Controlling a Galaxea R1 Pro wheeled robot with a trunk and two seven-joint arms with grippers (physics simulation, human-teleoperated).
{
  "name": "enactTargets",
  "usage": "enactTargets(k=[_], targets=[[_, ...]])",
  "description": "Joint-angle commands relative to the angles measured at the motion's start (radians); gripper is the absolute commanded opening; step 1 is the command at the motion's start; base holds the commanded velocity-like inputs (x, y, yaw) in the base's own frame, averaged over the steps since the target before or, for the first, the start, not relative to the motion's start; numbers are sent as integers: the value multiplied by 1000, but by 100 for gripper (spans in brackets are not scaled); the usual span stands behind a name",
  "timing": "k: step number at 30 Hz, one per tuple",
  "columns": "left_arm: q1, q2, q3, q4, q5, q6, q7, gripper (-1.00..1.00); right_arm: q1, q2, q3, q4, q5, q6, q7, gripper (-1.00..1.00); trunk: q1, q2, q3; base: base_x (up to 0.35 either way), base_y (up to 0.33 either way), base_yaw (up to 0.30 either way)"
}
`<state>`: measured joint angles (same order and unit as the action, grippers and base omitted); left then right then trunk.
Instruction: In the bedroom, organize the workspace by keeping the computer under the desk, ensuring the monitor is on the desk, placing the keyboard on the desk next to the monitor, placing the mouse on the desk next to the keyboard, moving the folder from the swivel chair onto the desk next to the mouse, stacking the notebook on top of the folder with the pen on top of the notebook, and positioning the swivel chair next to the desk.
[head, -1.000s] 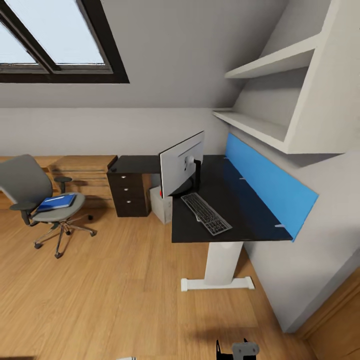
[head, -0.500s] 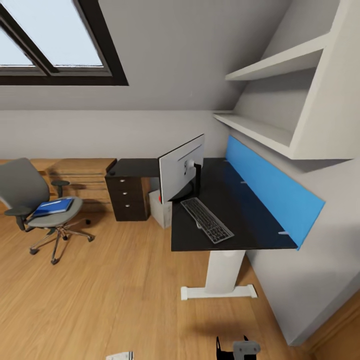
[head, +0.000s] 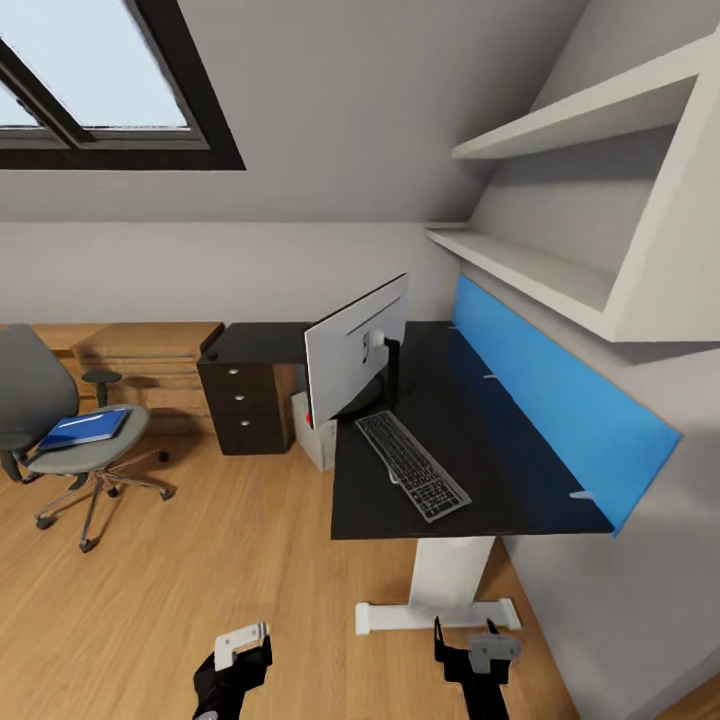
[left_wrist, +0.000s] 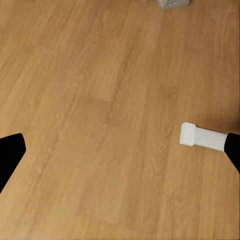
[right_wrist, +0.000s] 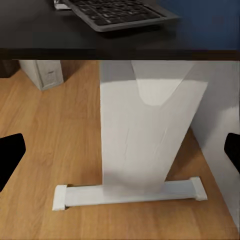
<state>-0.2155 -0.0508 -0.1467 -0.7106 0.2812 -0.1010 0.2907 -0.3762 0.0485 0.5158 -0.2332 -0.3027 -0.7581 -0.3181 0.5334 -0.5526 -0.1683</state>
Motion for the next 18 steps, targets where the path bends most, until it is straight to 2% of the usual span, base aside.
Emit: enactTargets(k=[1, 2, 6, 7, 12, 14, 18], targets=[[-1, 1, -5, -26, 11, 20, 8, 100, -1, -9, 4, -27, -9, 1, -6, 100, 1, -1, -2, 314, -81, 0], [-1, 1, -3, -78, 11, 76, 10, 100, -1, -27, -9, -80, -15, 17, -11, 100, 1, -1, -2, 246, -73, 0], [-1, 0, 0, -189, 11, 174, 16, 100, -1, -58, -44, -198, -24, 77, -19, 100, 1, -1, -2, 145, -47, 0], [-1, -1, 2, -244, 11, 203, 23, 100, 0, -70, -62, -266, -27, 121, -22, 100, 1, -1, -2, 64, -21, 0], [-1, -2, 6, -339, 11, 241, 62, 100, 8, -118, -88, -429, -40, 253, -26, 100, 1, -1, -2, 35, -11, 0], [-1, -3, 6, -372, 12, 254, 95, 100, 47, -154, -93, -530, -75, 330, -28, 100, 1, -1, -2, 10, -3, 0], [-1, -1, 7, -386, 11, 259, 108, 100, 97, -167, -94, -619, -97, 360, -28, 100, 1, -1, -2, 3, -1, 0]])
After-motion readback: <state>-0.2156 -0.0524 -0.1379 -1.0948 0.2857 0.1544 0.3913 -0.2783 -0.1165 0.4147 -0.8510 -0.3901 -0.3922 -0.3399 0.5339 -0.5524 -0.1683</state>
